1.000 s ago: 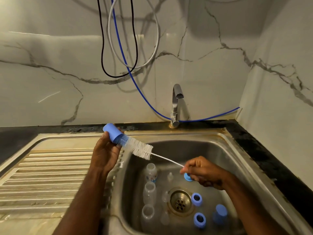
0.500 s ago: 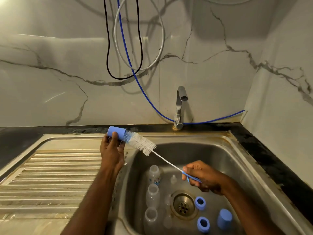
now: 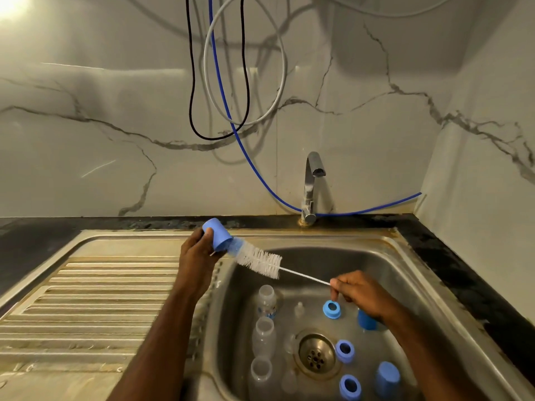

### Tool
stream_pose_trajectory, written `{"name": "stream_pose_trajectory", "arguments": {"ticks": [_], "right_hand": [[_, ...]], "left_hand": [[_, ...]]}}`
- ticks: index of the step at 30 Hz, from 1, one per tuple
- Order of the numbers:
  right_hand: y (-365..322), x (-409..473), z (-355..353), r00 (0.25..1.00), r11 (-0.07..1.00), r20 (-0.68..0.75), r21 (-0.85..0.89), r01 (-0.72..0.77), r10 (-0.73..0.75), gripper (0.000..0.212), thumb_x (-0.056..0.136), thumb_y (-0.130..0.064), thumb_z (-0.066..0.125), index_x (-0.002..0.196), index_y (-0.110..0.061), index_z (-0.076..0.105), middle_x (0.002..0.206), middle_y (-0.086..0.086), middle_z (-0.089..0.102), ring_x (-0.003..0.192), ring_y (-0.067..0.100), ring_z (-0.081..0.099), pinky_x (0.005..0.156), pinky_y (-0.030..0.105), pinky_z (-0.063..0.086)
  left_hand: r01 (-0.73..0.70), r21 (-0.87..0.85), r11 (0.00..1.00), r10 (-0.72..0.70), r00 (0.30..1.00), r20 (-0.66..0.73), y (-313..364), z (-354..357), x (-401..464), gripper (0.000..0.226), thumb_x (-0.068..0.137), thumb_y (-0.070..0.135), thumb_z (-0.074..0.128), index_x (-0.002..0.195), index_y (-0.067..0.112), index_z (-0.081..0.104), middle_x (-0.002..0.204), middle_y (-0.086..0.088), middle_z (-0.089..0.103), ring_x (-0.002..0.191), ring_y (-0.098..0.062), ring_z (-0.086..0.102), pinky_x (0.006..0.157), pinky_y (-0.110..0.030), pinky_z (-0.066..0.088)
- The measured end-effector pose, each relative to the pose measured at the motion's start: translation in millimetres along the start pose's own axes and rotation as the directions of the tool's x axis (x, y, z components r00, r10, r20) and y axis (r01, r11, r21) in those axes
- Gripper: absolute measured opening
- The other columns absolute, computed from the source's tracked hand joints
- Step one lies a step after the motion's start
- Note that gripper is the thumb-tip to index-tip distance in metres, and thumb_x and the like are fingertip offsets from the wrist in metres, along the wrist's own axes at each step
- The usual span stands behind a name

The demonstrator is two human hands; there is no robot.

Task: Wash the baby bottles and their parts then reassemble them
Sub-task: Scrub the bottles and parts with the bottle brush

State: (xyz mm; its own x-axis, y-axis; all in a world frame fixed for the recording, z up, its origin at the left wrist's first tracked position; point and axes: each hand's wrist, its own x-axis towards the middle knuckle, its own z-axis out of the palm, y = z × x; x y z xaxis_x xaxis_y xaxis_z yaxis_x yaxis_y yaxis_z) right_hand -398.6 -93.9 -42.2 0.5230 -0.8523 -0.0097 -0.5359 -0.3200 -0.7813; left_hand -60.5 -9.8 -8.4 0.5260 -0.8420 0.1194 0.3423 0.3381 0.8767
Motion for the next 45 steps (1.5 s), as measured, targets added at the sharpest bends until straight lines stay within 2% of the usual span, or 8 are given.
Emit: {"name": "stream_pose_trajectory", "arguments": {"ticks": [6,10,13,22,26,32,40,45], "right_hand": [[-4.6,-5.7,2.7,0.964,0.945,0.252,0.288,-0.153,0.08,0.05,0.106,-0.03,0.045,0.063,-0.012,0.063,0.05,-0.001,0.035,0.044,0.011,0.025,0.044,0.024,0.019],[-5.7,-4.0,6.0,0.997,0.981,0.071,0.191,-0.045,0.032,0.045,0.103,-0.027,0.053,0.065,-0.008,0.068,0.045,-0.007,0.046,0.042,0.002,0.039,0.051,0.019,0.034],[2.9,-2.9,2.7,0.998,1.0,-0.067,0.004,-0.015,0.016,0.04,0.1,-0.031,0.059,0.068,-0.012,0.073,0.048,-0.008,0.055,0.046,-0.001,0.047,0.058,0.017,0.038],[8.8,-5.5,-8.7,0.975,0.998,-0.219,0.048,0.049,-0.037,0.017,0.098,-0.019,0.062,0.084,-0.022,0.071,0.06,-0.008,0.062,0.058,0.002,0.056,0.062,0.018,0.048],[6.0,-5.9,-7.9,0.974,0.994,-0.22,0.077,0.071,-0.052,0.017,0.098,-0.019,0.062,0.084,-0.023,0.07,0.059,-0.008,0.06,0.057,0.001,0.053,0.059,0.017,0.047],[-7.8,-1.9,9.9,0.977,0.993,-0.194,0.058,0.1,-0.087,0.018,0.1,-0.023,0.06,0.083,-0.022,0.066,0.057,-0.01,0.055,0.055,0.002,0.048,0.059,0.024,0.043],[-2.5,-4.9,-5.9,0.982,0.997,-0.181,0.04,0.069,-0.061,0.02,0.099,-0.02,0.06,0.081,-0.024,0.067,0.059,-0.013,0.059,0.057,-0.001,0.052,0.061,0.017,0.045],[-13.8,4.1,16.0,0.957,0.992,-0.262,-0.033,0.118,-0.123,0.02,0.1,-0.028,0.059,0.081,-0.025,0.064,0.062,-0.005,0.058,0.056,0.003,0.05,0.059,0.03,0.046]], "left_hand": [[0.259,-0.536,0.803,-0.222,0.966,0.134,1.3,9.3,-5.0,0.037,0.106,0.03,0.039,0.134,0.009,0.053,0.116,-0.013,0.065,0.111,-0.025,0.062,0.105,-0.041,0.048],[-0.045,-0.001,0.999,0.043,0.965,-0.259,-8.6,13.4,-4.7,0.033,0.099,0.015,0.06,0.132,0.011,0.057,0.121,-0.011,0.065,0.112,-0.027,0.066,0.089,-0.038,0.057],[-0.2,0.477,0.856,0.362,0.891,-0.276,-17.4,6.9,-2.7,0.047,0.093,0.005,0.067,0.138,0.01,0.054,0.127,-0.005,0.062,0.111,-0.018,0.063,0.092,-0.031,0.054],[-0.095,-0.027,0.995,0.071,0.878,-0.473,-14.4,4.7,-0.5,0.032,0.094,0.014,0.068,0.125,0.017,0.059,0.121,-0.008,0.069,0.1,-0.015,0.07,0.084,-0.035,0.06],[0.062,-0.294,0.954,-0.15,0.947,-0.284,-16.8,15.4,-12.5,0.02,0.097,0.014,0.062,0.117,0.016,0.064,0.103,-0.01,0.077,0.091,-0.022,0.076,0.064,-0.031,0.062],[0.172,-0.067,0.983,-0.168,0.984,0.057,-42.6,60.7,-35.0,0.041,0.083,0.019,0.071,0.121,0.008,0.064,0.113,-0.012,0.074,0.107,-0.027,0.072,0.085,-0.039,0.06],[0.168,-0.22,0.961,-0.203,0.969,-0.145,-44.1,53.9,-24.9,0.025,0.093,0.01,0.065,0.117,0.008,0.064,0.114,-0.016,0.072,0.101,-0.026,0.074,0.083,-0.041,0.062],[0.236,-0.085,0.968,-0.232,0.971,0.051,-51.1,61.4,-36.3,0.043,0.081,0.02,0.072,0.123,0.01,0.064,0.111,-0.01,0.076,0.107,-0.028,0.072,0.097,-0.051,0.056]]}}
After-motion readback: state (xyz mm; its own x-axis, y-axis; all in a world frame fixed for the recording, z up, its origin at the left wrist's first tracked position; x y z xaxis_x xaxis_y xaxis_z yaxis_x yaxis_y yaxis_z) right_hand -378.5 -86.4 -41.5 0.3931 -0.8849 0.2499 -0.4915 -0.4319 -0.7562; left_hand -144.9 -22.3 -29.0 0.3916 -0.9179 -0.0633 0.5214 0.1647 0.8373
